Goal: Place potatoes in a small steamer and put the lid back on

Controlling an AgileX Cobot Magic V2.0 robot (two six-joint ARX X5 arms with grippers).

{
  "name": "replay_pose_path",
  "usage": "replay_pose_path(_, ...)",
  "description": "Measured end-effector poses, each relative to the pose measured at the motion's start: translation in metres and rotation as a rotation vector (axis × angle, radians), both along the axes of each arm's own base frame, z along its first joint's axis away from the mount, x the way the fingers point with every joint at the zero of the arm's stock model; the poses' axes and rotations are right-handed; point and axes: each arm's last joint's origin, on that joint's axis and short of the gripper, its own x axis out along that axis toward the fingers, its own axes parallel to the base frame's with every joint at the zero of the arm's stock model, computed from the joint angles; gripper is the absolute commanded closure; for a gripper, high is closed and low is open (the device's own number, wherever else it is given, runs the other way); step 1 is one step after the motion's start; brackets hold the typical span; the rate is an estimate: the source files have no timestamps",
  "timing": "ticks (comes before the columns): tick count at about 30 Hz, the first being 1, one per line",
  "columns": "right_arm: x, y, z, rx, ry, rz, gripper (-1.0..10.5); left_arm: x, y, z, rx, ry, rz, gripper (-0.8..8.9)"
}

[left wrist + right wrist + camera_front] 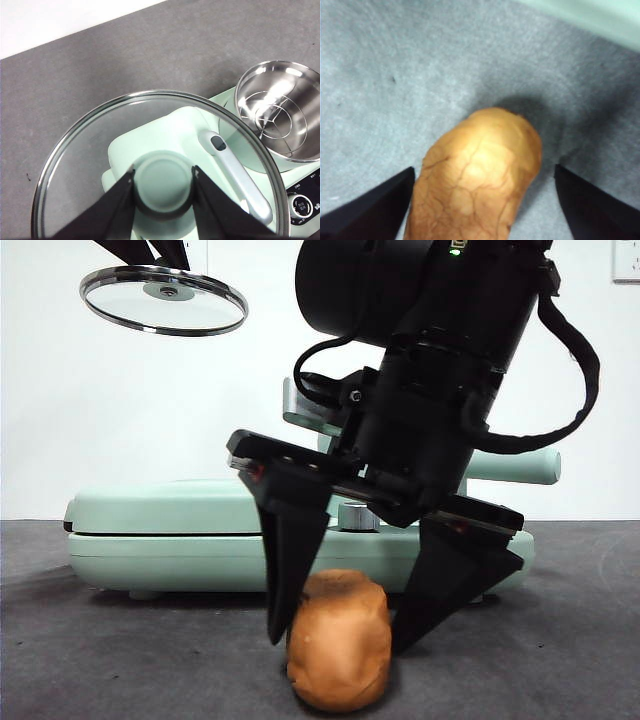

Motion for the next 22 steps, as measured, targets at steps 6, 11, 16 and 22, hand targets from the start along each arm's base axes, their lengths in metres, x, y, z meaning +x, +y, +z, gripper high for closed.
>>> replay_pose_path(6,0.000,0.001,0.002,0.005,-0.002,0.004,7.2,0.000,0.000,0.000,0.000,0.000,0.000,7.69)
replay_pose_path(11,0.000,0.002,0.005,-0.006,0.009,0.004,7.2,0.000,0.001,0.000,0.000,0.000,0.003,7.69)
replay_pose_path(16,0.007,0.006,0.032,-0.041,0.028,0.008,7.2,0.002,0.006,0.000,0.000,0.000,0.018,7.69)
replay_pose_path(22,0.027,0.012,0.092,-0.004,-0.050,0.049,7.2,0.004,0.015,0.000,0.000,0.000,0.045,7.69)
